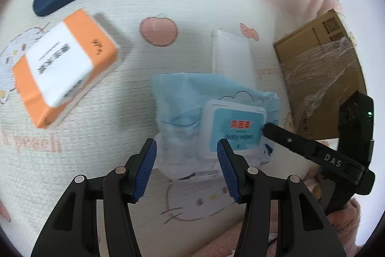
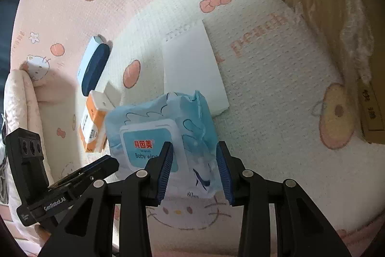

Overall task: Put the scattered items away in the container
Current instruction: 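Lift the baby wipes pack with the right gripper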

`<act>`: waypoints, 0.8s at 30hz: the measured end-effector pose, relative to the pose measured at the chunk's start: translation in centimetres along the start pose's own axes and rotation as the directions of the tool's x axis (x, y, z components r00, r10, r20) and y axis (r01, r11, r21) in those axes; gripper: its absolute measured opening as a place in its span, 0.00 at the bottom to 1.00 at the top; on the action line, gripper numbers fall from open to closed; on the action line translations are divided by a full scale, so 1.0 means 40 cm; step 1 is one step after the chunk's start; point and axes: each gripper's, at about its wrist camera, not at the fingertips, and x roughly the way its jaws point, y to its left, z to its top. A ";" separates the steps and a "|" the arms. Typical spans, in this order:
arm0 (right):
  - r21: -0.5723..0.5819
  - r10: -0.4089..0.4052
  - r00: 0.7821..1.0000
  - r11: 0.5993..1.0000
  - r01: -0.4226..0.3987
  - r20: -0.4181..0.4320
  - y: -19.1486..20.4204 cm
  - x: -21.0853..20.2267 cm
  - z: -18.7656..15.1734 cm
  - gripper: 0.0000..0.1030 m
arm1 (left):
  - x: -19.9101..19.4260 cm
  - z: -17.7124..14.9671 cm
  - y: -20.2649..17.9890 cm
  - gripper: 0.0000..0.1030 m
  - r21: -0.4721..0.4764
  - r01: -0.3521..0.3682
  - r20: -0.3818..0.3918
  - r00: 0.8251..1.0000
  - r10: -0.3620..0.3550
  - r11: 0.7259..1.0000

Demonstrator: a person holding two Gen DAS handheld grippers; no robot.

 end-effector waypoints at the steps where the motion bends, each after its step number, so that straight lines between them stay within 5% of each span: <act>1: 0.003 0.006 1.000 1.000 -0.006 0.003 -0.001 0.002 0.000 0.33 | 0.003 0.001 -0.004 0.52 0.000 0.004 -0.001 1.000 -0.004 1.000; 4: 0.004 0.036 0.997 0.999 -0.036 0.062 -0.003 0.000 -0.003 0.33 | 0.016 0.002 -0.016 0.36 0.011 -0.052 0.010 0.999 0.052 0.999; 12: -0.009 0.045 0.997 0.999 -0.045 0.055 -0.007 0.024 0.003 0.35 | 0.035 0.016 0.027 0.33 -0.071 -0.001 0.009 1.000 0.001 0.997; 20: -0.044 0.020 0.997 0.999 -0.016 0.081 0.014 0.018 -0.001 0.31 | 0.032 0.012 -0.012 0.29 -0.037 -0.084 0.033 0.996 0.085 0.996; 22: -0.062 -0.006 0.994 0.998 0.013 0.113 0.028 0.003 -0.007 0.29 | 0.025 0.009 -0.026 0.18 -0.015 -0.112 0.041 0.993 0.112 0.994; 24: -0.051 -0.001 0.989 0.999 0.009 0.147 0.029 -0.023 -0.011 0.26 | 0.013 0.006 -0.033 0.17 -0.009 -0.115 0.047 0.992 0.115 0.993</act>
